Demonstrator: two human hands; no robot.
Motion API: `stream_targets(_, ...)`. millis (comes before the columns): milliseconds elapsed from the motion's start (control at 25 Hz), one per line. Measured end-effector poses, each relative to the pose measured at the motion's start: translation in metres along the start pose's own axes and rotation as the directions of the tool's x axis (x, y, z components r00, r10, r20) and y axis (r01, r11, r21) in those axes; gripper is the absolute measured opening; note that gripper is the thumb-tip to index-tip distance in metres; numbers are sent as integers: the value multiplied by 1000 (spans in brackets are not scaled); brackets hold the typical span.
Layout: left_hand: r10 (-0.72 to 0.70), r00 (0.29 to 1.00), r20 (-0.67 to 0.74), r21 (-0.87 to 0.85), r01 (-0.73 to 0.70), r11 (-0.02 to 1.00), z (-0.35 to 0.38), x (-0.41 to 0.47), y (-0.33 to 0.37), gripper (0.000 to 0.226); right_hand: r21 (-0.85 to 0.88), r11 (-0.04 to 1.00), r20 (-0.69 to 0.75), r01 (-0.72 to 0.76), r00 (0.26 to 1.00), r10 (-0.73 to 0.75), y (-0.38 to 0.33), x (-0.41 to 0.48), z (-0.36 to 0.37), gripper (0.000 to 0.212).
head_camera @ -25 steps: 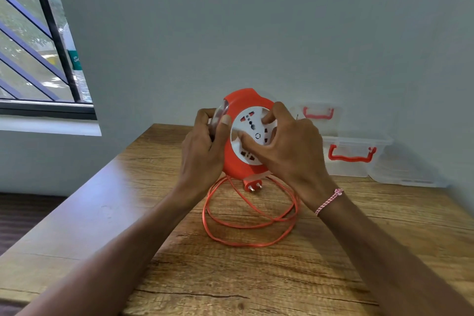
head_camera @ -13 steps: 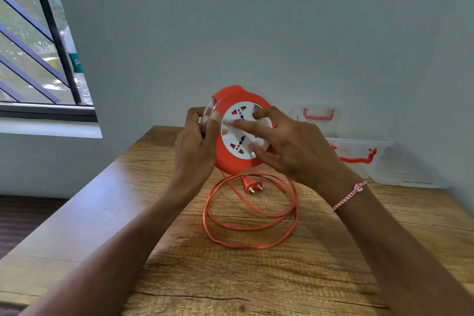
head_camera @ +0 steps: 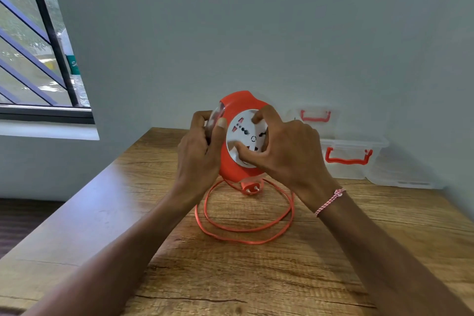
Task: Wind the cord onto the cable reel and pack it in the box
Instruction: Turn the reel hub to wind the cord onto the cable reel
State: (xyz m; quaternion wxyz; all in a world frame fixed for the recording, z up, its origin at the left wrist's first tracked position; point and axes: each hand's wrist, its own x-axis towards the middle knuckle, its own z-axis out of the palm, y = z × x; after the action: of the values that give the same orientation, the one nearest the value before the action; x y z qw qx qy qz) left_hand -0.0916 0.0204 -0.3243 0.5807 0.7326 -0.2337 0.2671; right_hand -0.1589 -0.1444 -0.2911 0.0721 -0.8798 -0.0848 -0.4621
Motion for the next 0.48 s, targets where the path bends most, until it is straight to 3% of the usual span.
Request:
stream_targets(80, 28, 1000, 4, 0, -28, 1000, 1, -1, 1, 45, 64, 990, -20, -127, 992, 128, -5, 0, 2, 70)
stream_targets(200, 18, 1000, 11, -8, -18, 1000, 0, -1, 0, 47, 50, 989, -29, -137, 990, 139, -6, 0, 2, 67)
stream_targets(360, -25, 1000, -1, -36, 25, 999, -2, 2, 1, 47, -30, 999, 6, 27, 1000, -26, 0, 3, -5, 56)
stream_targets(480, -48, 999, -15, -68, 47, 997, -6, 5, 2, 37, -48, 974, 123, 223, 969, -216, 6, 5, -12, 44)
